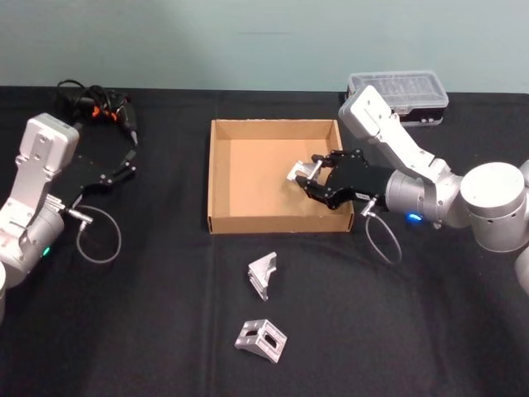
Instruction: Use one hand to pick up the angle iron from the table and place it into the box.
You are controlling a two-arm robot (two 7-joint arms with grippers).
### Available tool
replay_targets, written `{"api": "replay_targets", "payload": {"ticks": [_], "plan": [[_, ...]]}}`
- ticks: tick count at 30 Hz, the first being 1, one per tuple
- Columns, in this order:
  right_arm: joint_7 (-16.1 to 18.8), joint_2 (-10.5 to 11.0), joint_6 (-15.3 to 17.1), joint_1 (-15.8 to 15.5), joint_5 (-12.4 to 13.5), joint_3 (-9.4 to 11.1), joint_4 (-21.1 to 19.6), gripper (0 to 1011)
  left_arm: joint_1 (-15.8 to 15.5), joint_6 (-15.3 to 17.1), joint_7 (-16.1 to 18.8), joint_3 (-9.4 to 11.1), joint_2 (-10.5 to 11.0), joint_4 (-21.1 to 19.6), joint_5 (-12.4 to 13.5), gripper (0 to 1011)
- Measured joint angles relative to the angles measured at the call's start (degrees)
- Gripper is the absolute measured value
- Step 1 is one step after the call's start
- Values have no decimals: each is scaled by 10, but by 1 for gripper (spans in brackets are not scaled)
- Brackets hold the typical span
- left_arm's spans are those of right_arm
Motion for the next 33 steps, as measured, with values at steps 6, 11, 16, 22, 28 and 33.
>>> {"api": "replay_targets", "payload": {"ticks": [6, 11, 16, 22, 28, 33], "plan": [[1, 1, 3, -3, -1, 3, -2, 474, 0, 0, 0, 0, 0, 0, 0, 1000], [3, 1, 3, -3, -2, 4, -1, 624, 0, 0, 0, 0, 0, 0, 0, 1000], [4, 1, 1, -3, -3, 4, -1, 759, 0, 0, 0, 0, 0, 0, 0, 1000], [4, 1, -4, -5, -3, 9, -3, 946, 0, 0, 0, 0, 0, 0, 0, 1000], [-2, 1, -6, -7, -3, 14, -4, 1000, 0, 0, 0, 0, 0, 0, 0, 1000], [-9, 2, -11, -14, 0, 23, -14, 1000, 0, 0, 0, 0, 0, 0, 0, 1000]]}}
